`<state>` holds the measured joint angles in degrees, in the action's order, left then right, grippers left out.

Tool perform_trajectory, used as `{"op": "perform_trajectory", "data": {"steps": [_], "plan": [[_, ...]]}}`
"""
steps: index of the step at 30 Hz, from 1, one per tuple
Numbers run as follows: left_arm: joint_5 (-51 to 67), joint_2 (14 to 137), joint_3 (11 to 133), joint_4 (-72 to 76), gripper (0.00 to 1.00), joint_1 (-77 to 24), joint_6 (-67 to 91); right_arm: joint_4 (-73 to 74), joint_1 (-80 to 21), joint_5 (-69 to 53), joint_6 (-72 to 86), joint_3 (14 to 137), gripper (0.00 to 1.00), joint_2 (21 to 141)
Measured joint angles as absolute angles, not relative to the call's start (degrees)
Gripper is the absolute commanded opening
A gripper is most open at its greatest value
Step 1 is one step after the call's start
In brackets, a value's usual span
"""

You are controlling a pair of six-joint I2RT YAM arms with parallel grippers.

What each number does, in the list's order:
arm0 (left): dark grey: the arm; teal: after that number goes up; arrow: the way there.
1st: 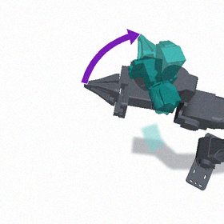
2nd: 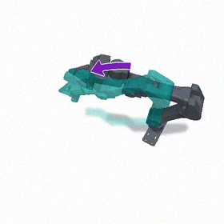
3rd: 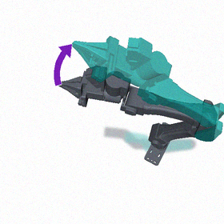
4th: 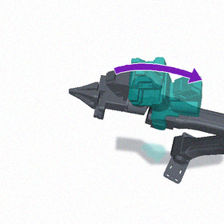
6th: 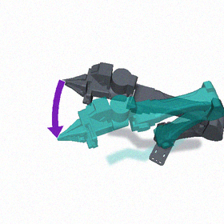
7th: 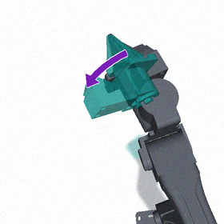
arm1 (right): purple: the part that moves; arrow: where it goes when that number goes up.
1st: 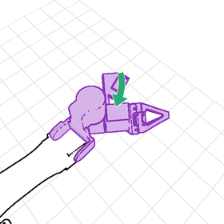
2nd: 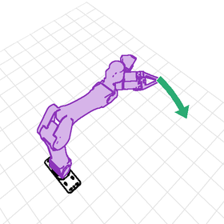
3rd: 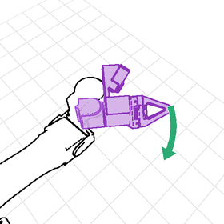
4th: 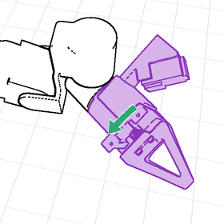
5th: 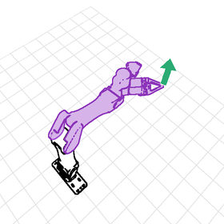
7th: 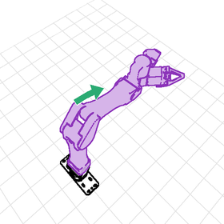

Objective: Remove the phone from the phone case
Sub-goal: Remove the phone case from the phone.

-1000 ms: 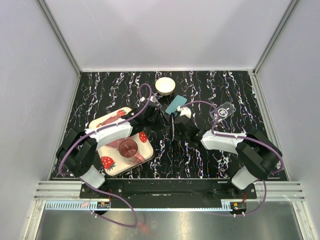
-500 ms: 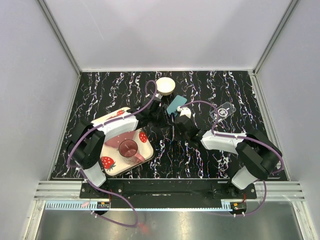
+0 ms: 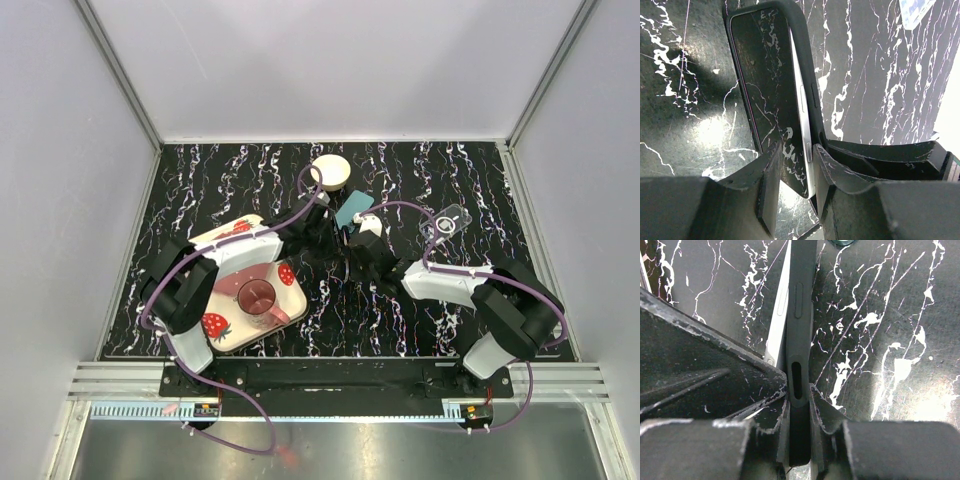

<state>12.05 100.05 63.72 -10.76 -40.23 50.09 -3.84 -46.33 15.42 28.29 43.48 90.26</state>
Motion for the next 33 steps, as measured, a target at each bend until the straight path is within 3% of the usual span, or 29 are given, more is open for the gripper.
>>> {"op": "perform_trajectory", "data": {"steps": [6,8,12,33], "plan": [[8.95,101.30,68.31,-17.19,0.34,-41.36,48.07,-3.84,-46.33,15.42,28.29,43.48,0.00,90.21],[6.83,102.24,70.72,-20.51,0.47,-42.15,47.42,-3.79,-46.33,15.44,28.32,43.48,0.00,90.15],[1.39,104.14,75.09,-26.92,0.51,-43.44,46.78,-3.16,-45.93,15.53,29.12,43.48,0.00,89.62],[-5.04,107.48,80.64,-33.21,0.34,-46.13,53.71,-3.14,-45.71,17.04,33.91,42.48,0.00,88.60]]}}
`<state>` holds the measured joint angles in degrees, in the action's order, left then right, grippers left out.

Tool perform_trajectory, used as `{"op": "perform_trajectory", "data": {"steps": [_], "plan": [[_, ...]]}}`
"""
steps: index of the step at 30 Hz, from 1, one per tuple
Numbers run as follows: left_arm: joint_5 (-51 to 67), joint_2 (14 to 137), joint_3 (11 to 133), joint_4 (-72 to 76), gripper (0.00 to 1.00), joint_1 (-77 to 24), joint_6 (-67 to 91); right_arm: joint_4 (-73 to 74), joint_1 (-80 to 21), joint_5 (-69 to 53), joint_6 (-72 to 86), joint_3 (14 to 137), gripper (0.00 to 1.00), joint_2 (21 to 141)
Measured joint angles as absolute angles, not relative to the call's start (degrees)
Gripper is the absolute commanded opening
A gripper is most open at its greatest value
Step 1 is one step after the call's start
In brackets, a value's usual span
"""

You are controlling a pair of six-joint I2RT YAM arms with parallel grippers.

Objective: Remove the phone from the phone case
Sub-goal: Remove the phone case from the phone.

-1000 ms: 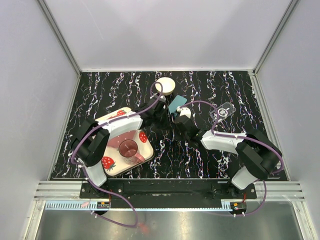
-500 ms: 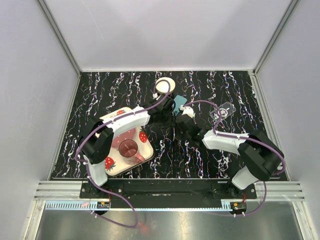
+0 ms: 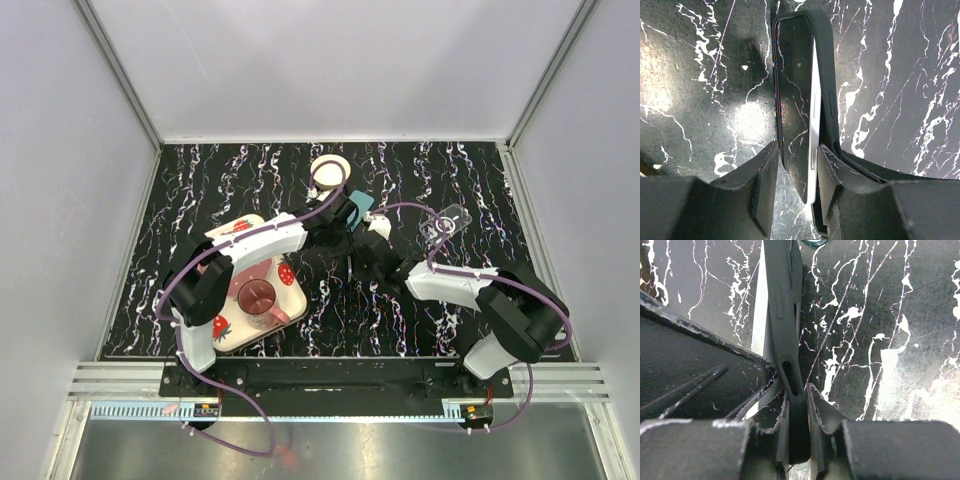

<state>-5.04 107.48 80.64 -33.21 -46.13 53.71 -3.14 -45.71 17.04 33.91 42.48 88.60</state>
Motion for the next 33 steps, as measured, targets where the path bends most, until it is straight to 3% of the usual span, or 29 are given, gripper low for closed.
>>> {"op": "perform_trajectory", "data": {"steps": [20,24,29,33], "plan": [[-8.45,109.73,78.52,-27.77,0.20,-47.92,53.34,-3.07,-45.91,17.41,34.46,41.74,0.00,88.33],[-8.67,109.56,77.32,-25.87,0.14,-48.10,53.39,-3.11,-45.91,17.80,34.13,41.54,0.00,88.29],[-8.67,108.42,75.16,-23.66,0.00,-48.10,53.67,-3.16,-46.04,17.96,32.56,41.54,0.00,88.29],[-8.64,106.61,73.17,-21.45,0.00,-48.12,54.13,-3.07,-46.24,18.15,29.74,41.54,0.00,88.07]]}}
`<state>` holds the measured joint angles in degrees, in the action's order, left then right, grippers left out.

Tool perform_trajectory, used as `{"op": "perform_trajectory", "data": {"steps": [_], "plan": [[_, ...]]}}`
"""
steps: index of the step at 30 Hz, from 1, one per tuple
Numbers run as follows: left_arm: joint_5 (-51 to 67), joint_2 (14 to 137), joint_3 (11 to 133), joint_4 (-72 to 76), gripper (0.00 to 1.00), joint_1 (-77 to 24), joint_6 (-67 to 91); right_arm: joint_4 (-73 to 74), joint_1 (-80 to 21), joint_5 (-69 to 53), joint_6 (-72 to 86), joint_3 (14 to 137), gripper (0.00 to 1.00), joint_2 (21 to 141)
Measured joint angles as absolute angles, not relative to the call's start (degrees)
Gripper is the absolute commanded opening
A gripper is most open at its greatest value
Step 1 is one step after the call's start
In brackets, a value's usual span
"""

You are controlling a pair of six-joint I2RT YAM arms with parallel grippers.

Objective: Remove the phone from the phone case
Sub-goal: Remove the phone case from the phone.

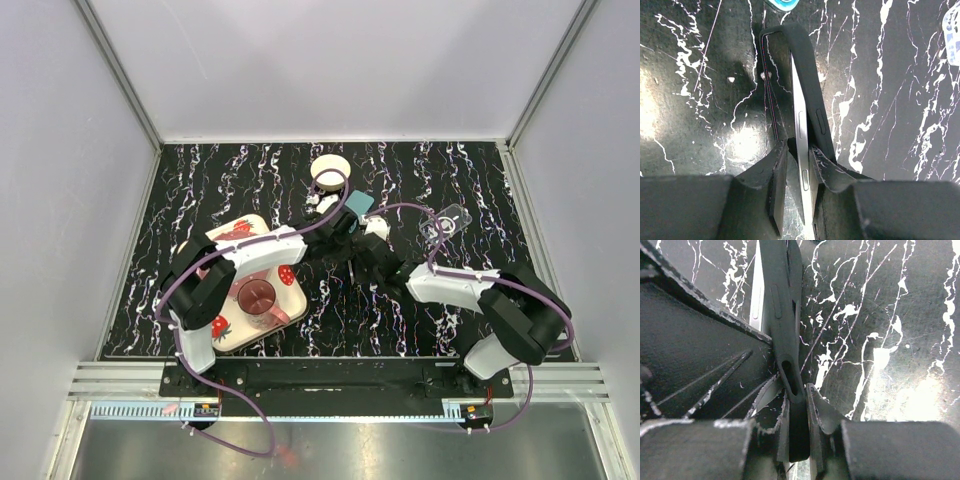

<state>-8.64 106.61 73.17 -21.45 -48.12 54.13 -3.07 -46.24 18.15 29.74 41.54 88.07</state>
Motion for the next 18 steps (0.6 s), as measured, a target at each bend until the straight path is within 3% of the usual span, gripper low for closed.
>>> {"op": "perform_trajectory", "data": {"steps": [16,17,18], "plan": [[-4.71,104.38,71.46,-20.67,0.00,-48.75,51.20,-0.05,-45.74,15.25,18.37,39.42,0.00,83.15],[-4.27,104.36,71.46,-20.69,0.00,-48.53,50.96,-0.21,-45.74,15.09,18.22,39.48,0.04,83.20],[-4.12,104.33,71.44,-20.67,0.00,-48.40,50.83,-0.16,-45.74,15.00,18.26,39.66,0.19,83.37]]}}
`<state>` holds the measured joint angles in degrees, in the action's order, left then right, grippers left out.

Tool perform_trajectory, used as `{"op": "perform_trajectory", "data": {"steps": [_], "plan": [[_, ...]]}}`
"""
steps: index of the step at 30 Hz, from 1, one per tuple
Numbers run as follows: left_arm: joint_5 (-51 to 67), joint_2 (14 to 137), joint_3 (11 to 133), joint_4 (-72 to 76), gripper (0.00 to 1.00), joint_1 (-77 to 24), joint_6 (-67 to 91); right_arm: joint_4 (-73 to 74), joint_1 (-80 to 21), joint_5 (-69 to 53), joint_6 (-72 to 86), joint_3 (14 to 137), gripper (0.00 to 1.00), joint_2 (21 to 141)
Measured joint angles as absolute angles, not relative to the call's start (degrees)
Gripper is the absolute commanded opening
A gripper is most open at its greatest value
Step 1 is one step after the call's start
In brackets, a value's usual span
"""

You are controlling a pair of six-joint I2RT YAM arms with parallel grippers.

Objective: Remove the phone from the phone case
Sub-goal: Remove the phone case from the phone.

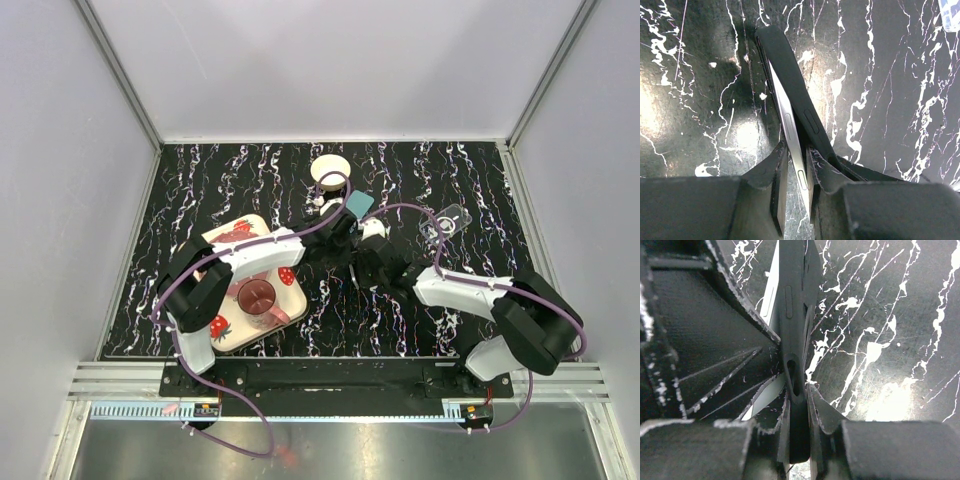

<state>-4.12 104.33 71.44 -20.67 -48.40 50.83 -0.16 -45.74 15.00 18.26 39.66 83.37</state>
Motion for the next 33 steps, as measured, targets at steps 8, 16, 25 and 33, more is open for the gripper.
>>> {"op": "perform_trajectory", "data": {"steps": [8,16,25,33], "plan": [[-1.63,104.12,70.02,-19.46,0.00,-47.00,51.00,4.64,-45.71,15.68,30.76,42.04,0.36,85.69],[-0.95,103.96,69.34,-17.69,0.00,-47.00,51.46,5.04,-45.71,15.94,45.12,41.43,0.00,85.62],[3.79,104.25,70.61,-19.90,0.00,-45.39,46.39,-1.91,-45.74,13.61,38.39,37.17,0.00,83.53],[12.34,103.68,72.64,-27.31,0.00,-42.54,40.21,-4.62,-45.32,10.72,28.80,32.03,0.00,76.03]]}}
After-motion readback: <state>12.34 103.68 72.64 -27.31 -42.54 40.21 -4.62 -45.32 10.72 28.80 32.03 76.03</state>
